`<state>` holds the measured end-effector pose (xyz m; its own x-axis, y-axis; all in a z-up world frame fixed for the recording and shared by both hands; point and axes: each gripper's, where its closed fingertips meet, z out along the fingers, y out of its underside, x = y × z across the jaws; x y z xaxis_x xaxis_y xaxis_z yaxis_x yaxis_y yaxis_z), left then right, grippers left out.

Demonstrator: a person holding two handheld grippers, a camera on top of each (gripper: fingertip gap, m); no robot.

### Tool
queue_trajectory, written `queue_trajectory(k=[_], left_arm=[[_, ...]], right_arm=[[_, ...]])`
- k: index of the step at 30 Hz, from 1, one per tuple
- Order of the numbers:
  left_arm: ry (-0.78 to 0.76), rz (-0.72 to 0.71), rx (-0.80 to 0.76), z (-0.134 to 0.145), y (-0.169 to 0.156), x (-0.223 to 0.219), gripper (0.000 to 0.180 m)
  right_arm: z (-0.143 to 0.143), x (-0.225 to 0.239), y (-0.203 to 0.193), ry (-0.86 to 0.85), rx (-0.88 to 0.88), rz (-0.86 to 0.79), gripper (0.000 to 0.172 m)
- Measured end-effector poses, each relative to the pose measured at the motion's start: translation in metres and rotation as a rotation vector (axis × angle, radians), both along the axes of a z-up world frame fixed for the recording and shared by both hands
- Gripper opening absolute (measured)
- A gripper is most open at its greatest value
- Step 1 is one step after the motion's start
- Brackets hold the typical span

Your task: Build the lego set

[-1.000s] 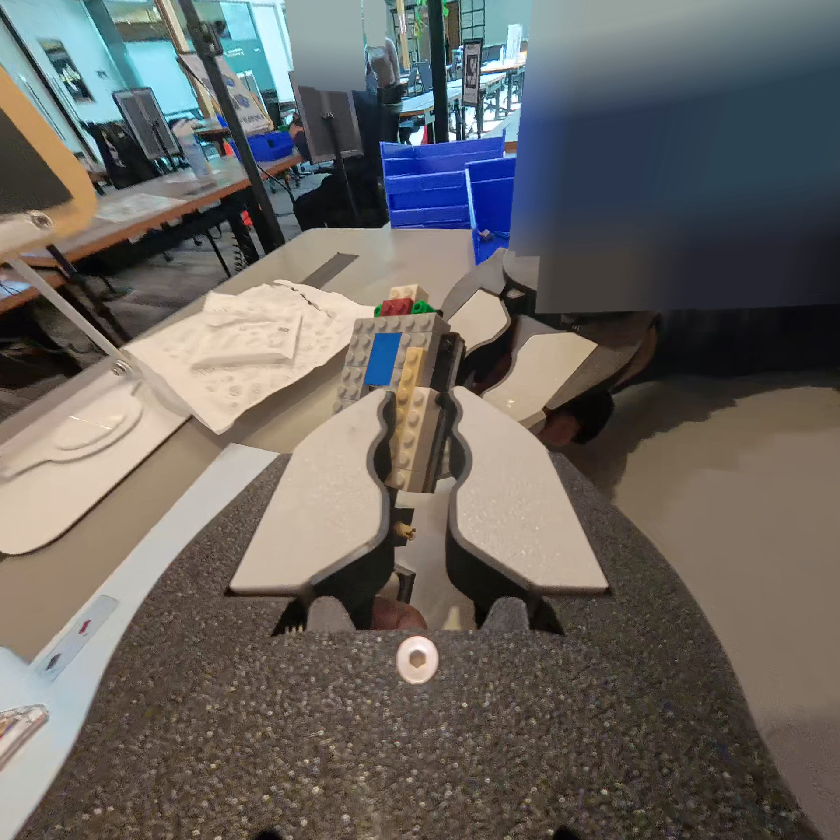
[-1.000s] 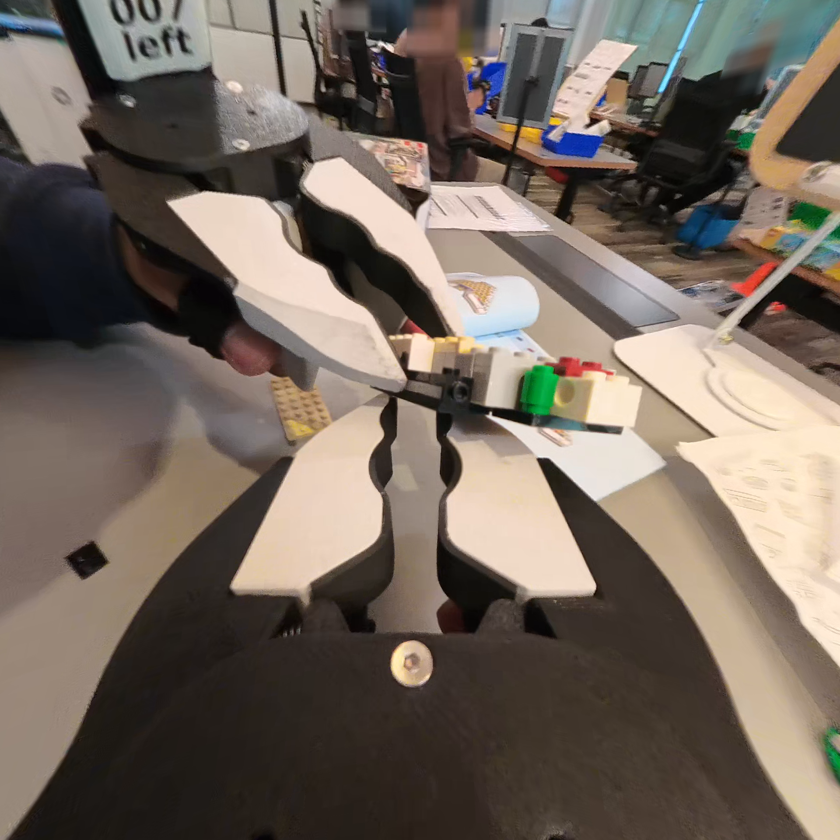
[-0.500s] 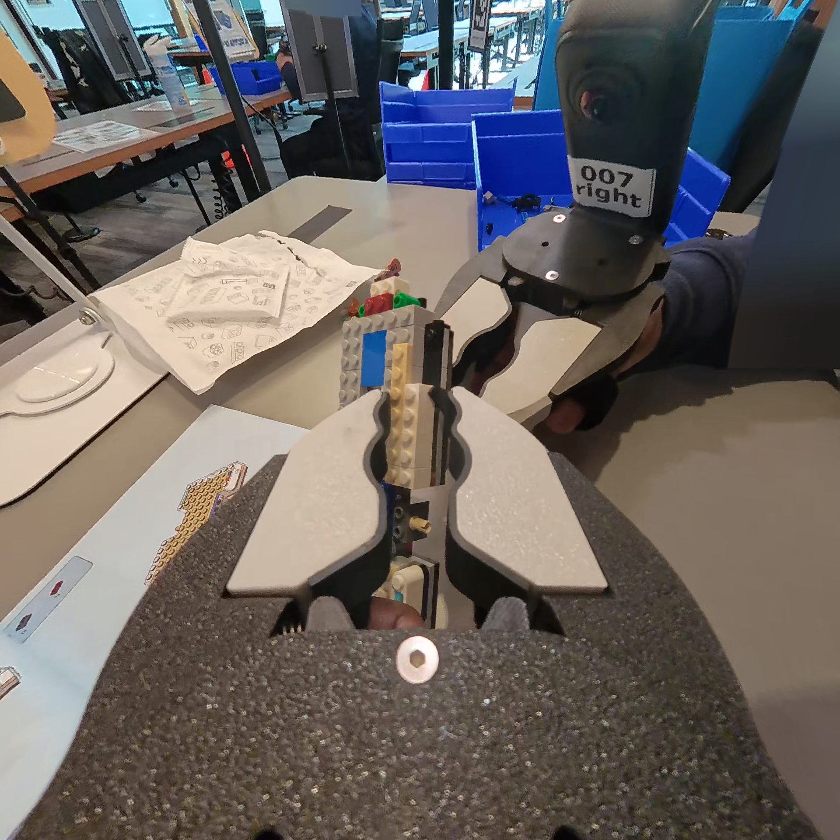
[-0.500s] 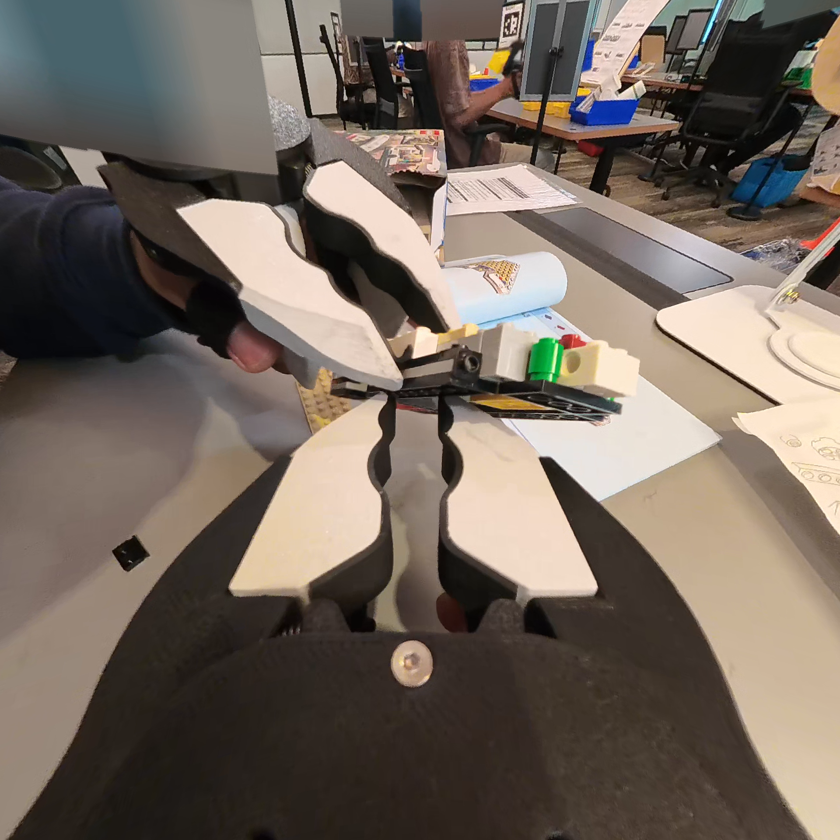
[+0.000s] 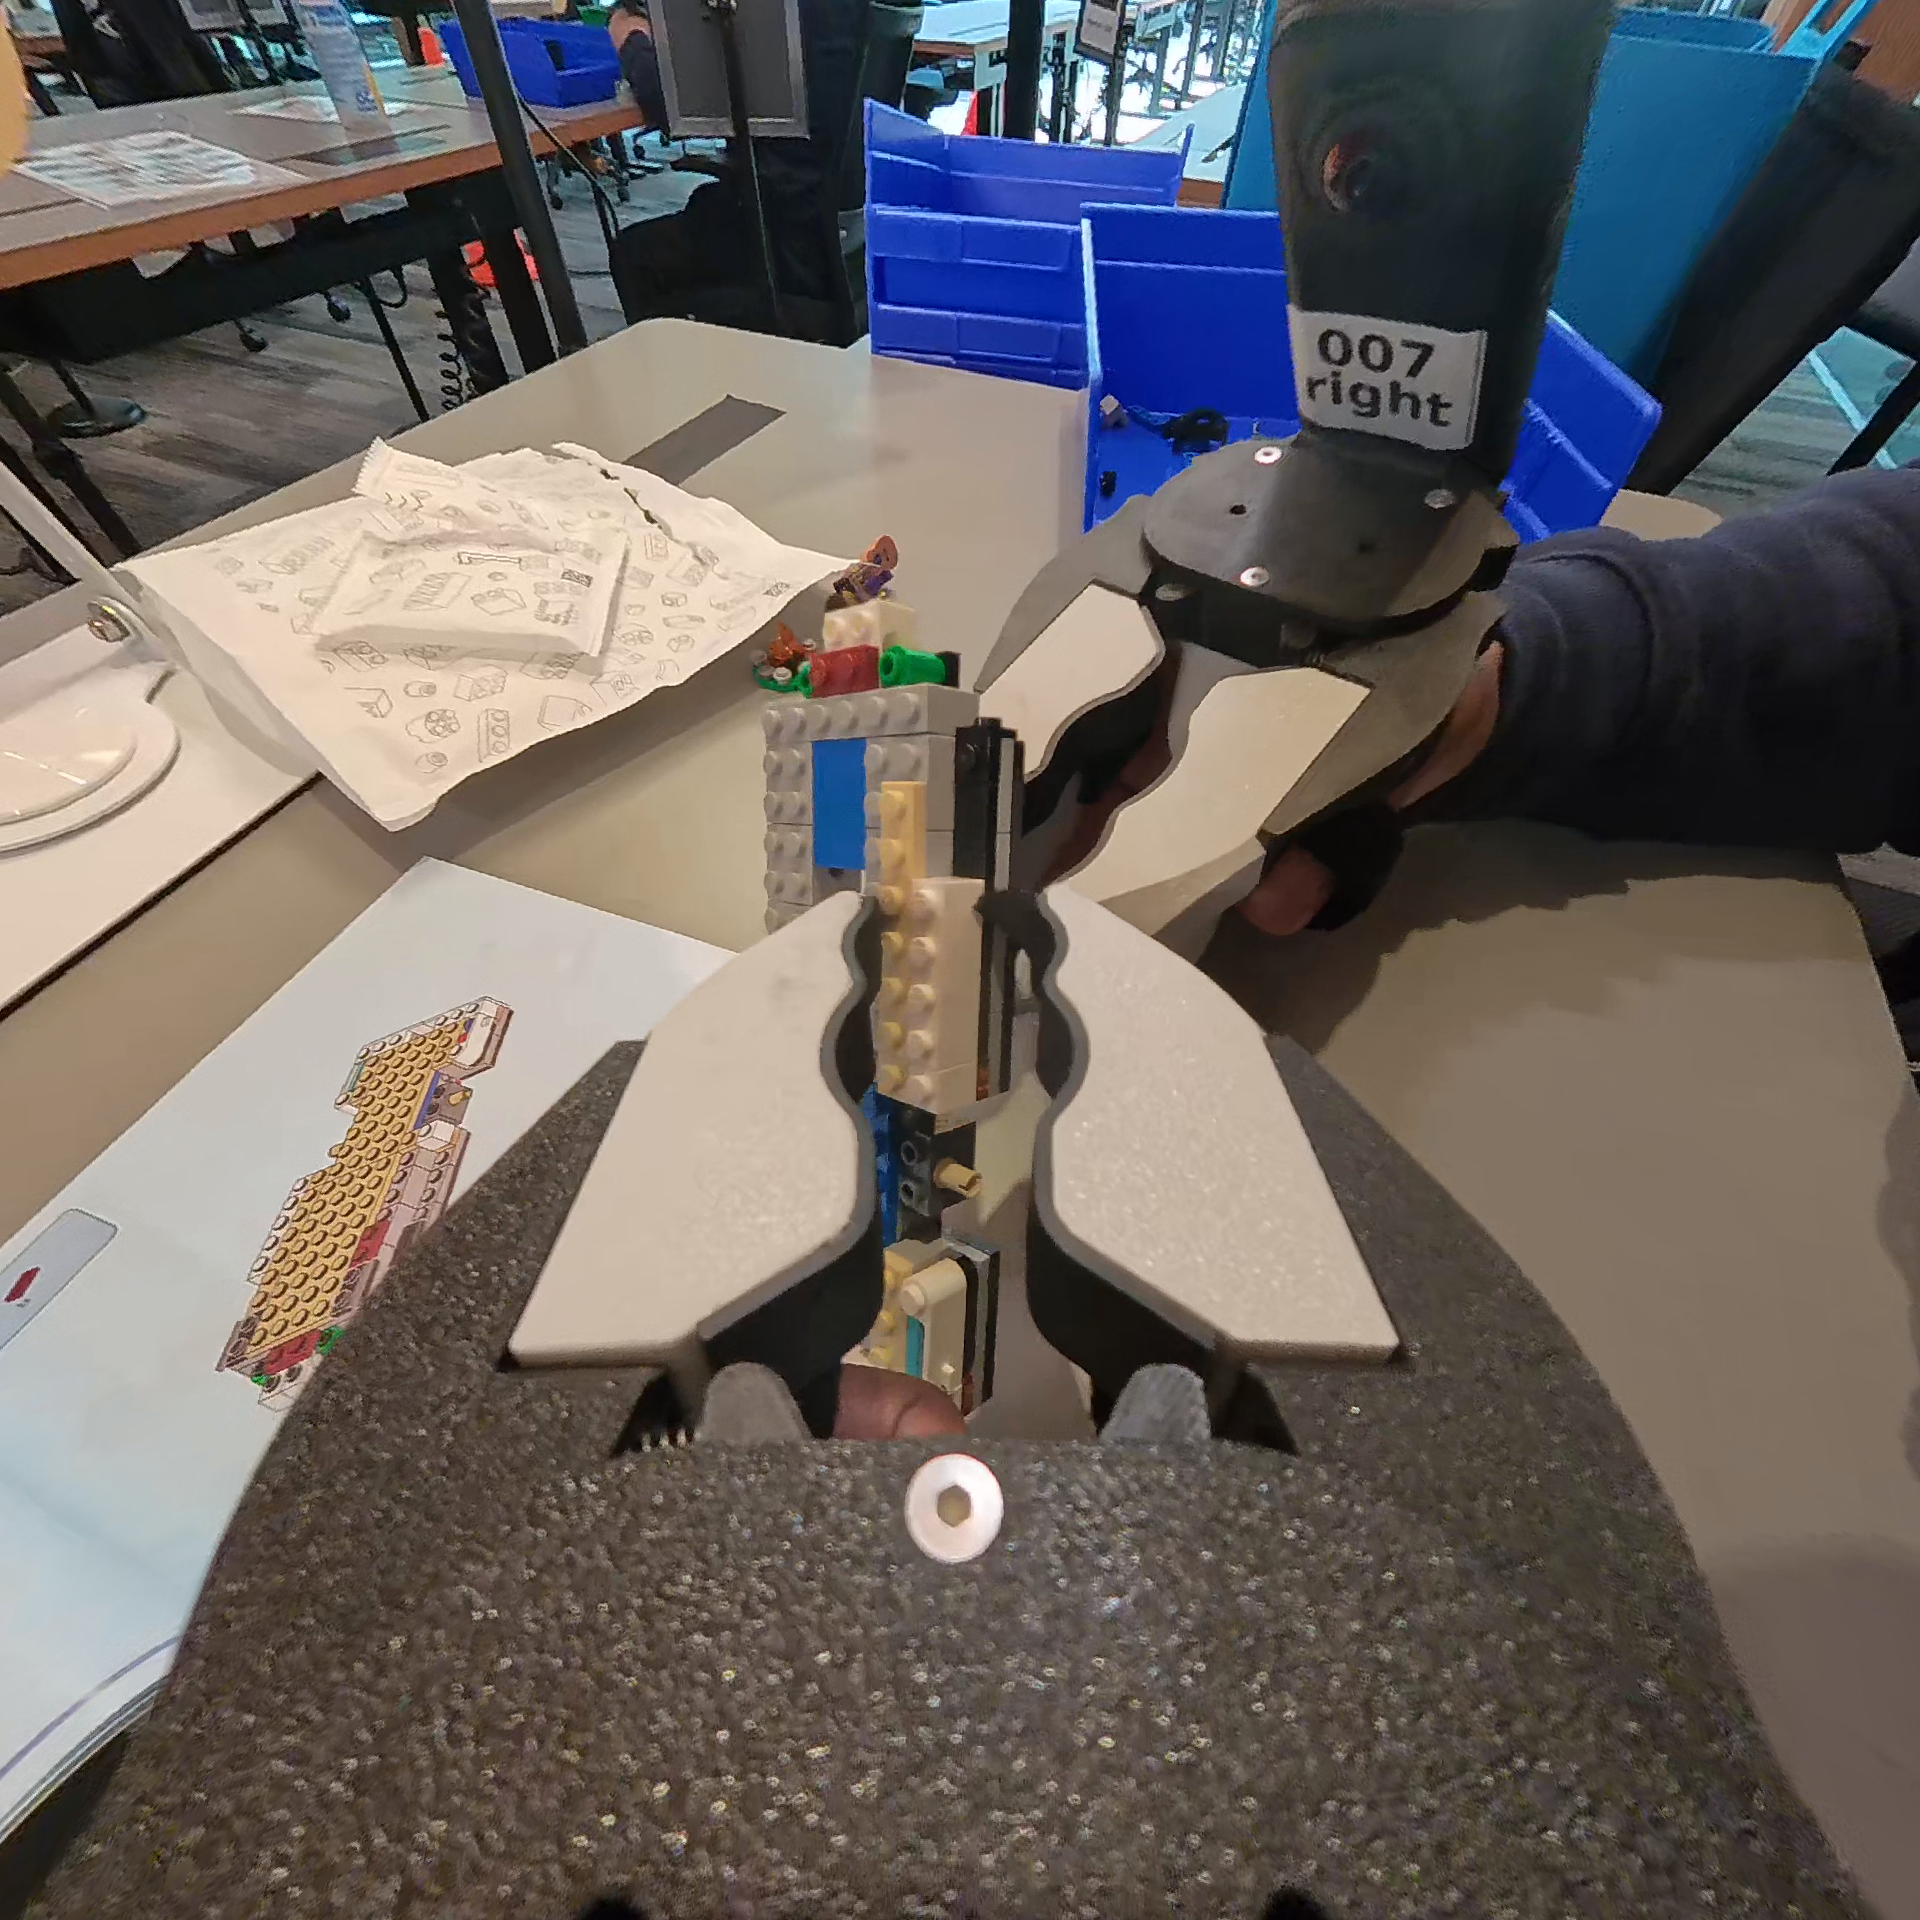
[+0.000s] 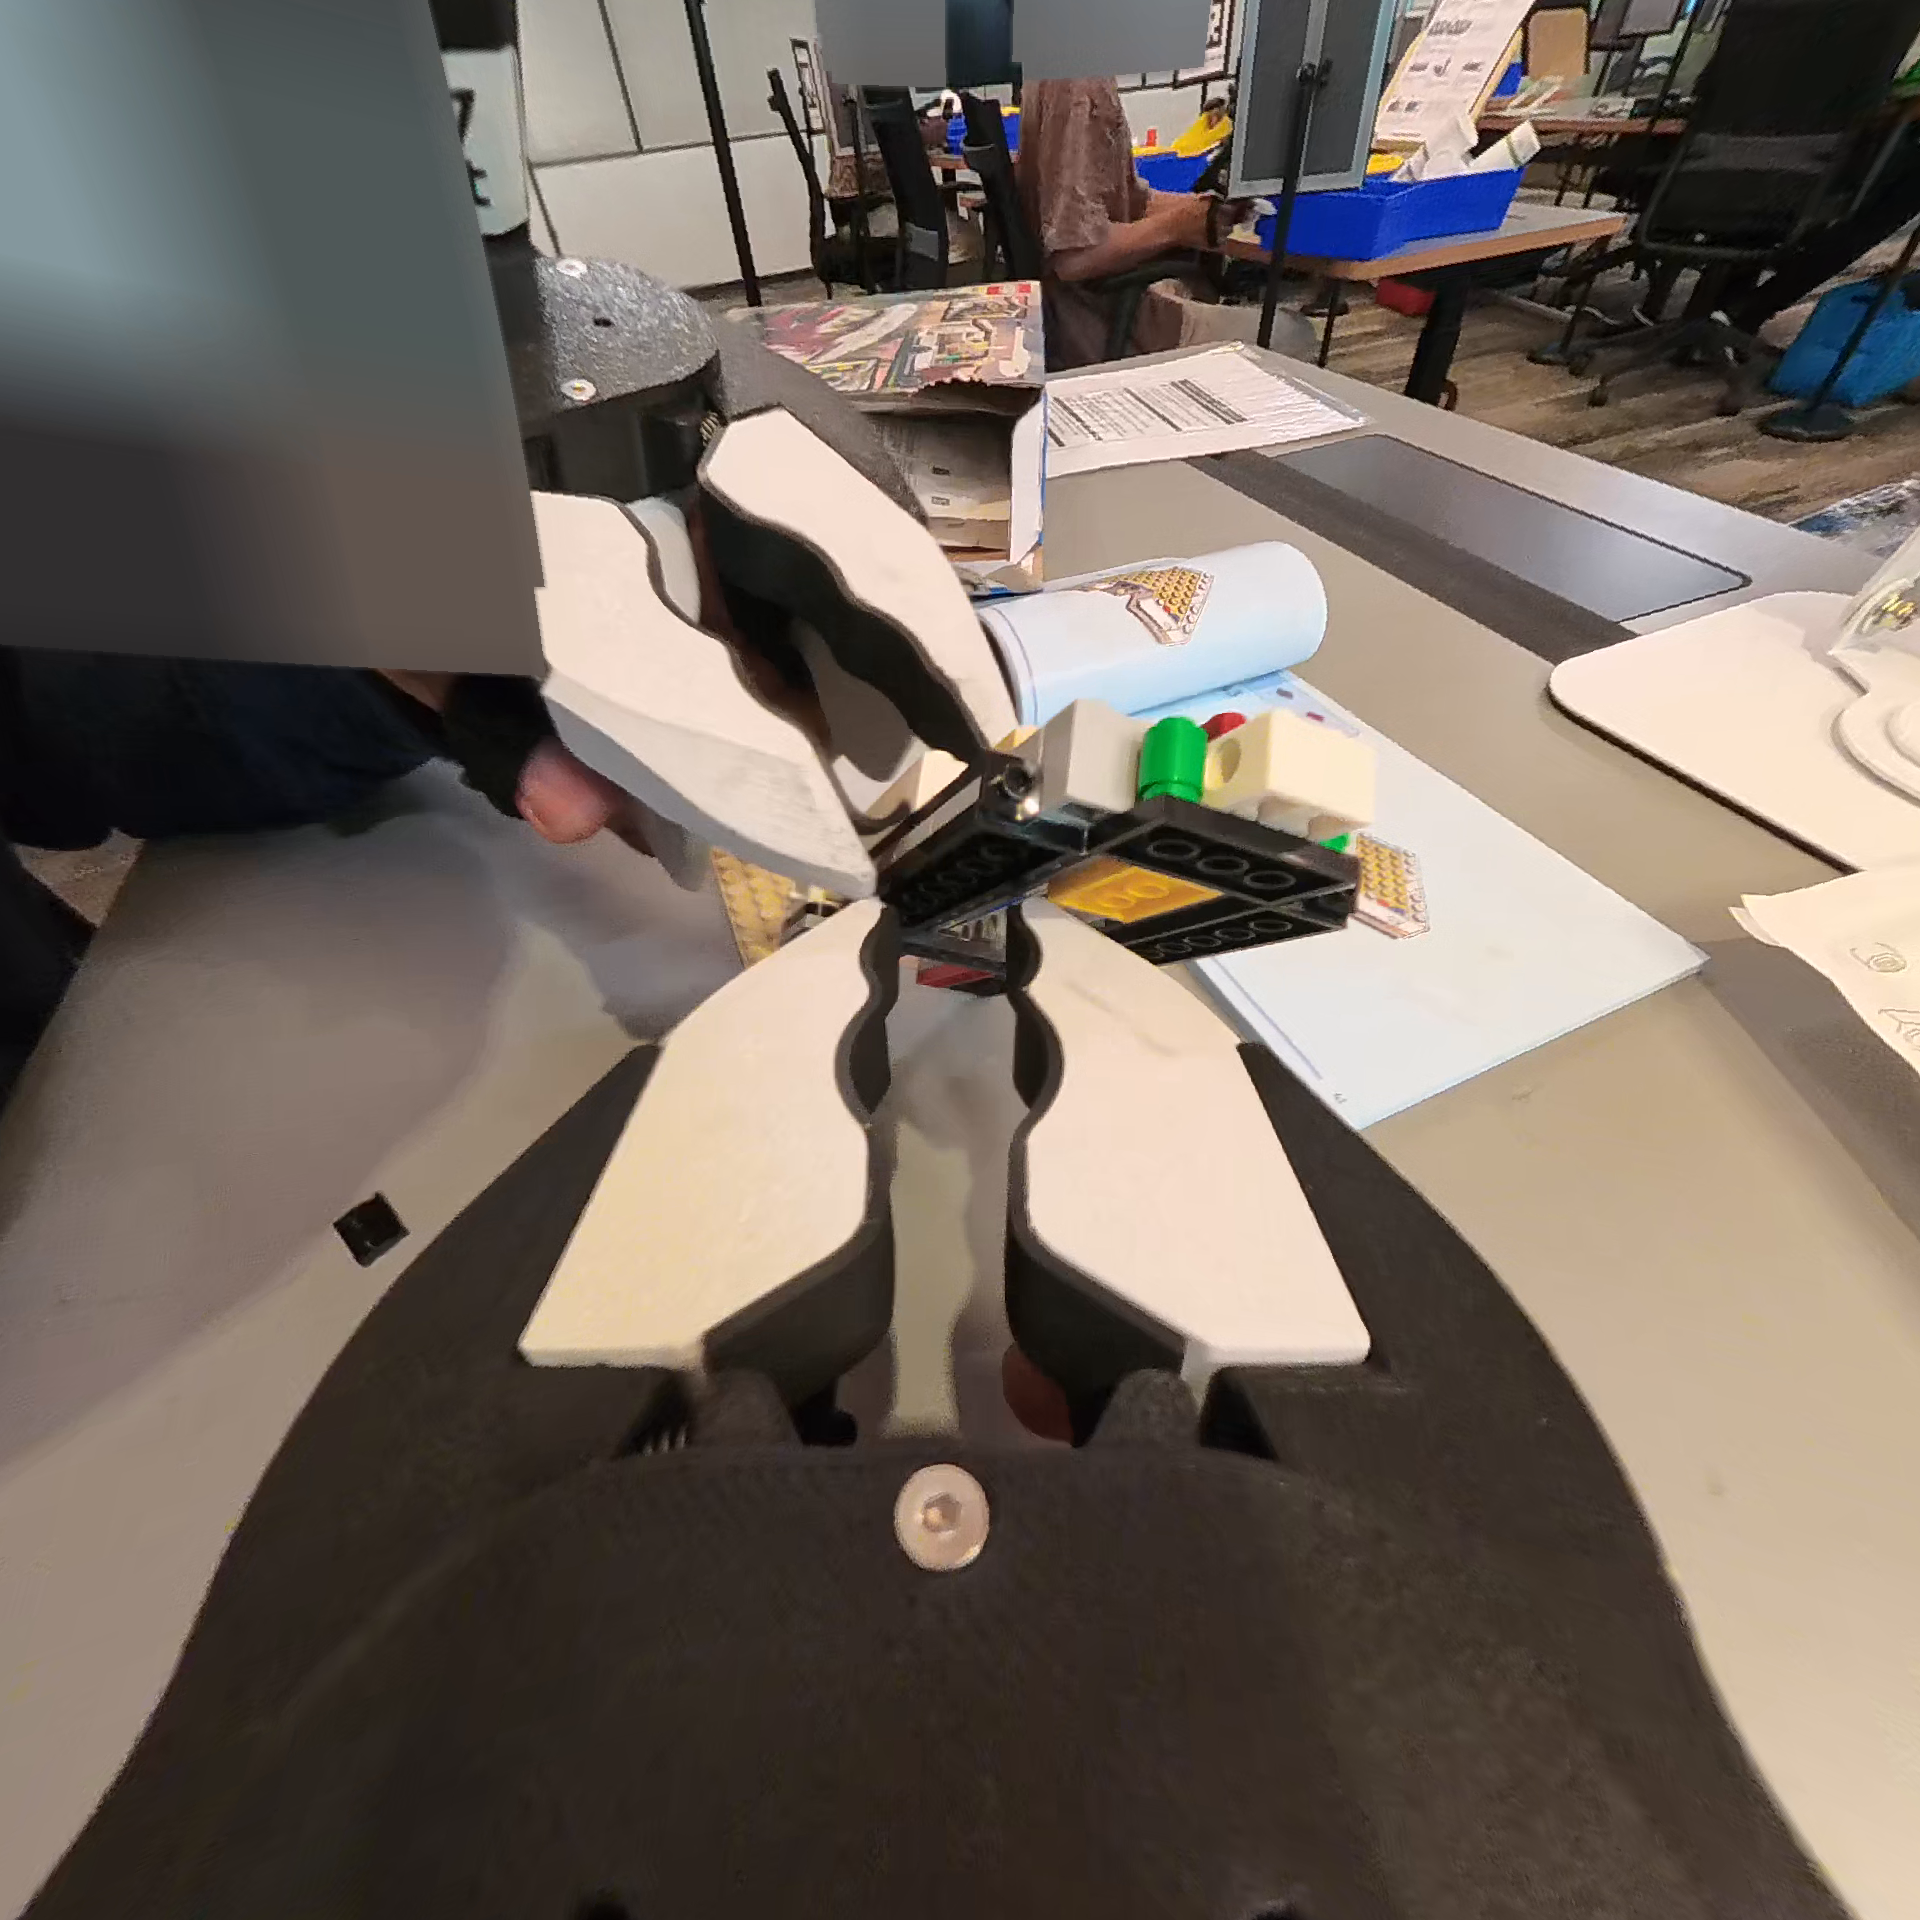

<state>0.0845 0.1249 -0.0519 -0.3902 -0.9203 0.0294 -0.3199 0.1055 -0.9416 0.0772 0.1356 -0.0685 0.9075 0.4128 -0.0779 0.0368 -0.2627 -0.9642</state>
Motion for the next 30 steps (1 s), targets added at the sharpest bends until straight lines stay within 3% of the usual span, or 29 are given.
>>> queue_trajectory(k=[10,14,21,26,30], left_arm=[[0.080,-0.095,-0.026,-0.004,0.012,-0.016,0.037],[0.096,-0.074,-0.082,-0.008,0.019,-0.014,0.038],[0.077,-0.017,-0.022,-0.003,0.021,-0.011,0.041],[0.025,-0.020,-0.033,0.009,0.013,-0.012,0.031],[0.058,-0.040,-0.008,-0.008,0.001,-0.010,0.027]], right_arm=[[0.010,-0.001,0.010,0.157,0.024,0.013,0.016],[0.010,0.000,0.015,0.196,0.019,0.005,0.019],[0.022,-0.001,0.021,0.264,0.044,-0.004,0.018],[0.045,-0.005,0.022,0.182,0.118,-0.021,0.022],[0.039,-0.012,0.020,0.136,0.083,-0.024,0.021]])
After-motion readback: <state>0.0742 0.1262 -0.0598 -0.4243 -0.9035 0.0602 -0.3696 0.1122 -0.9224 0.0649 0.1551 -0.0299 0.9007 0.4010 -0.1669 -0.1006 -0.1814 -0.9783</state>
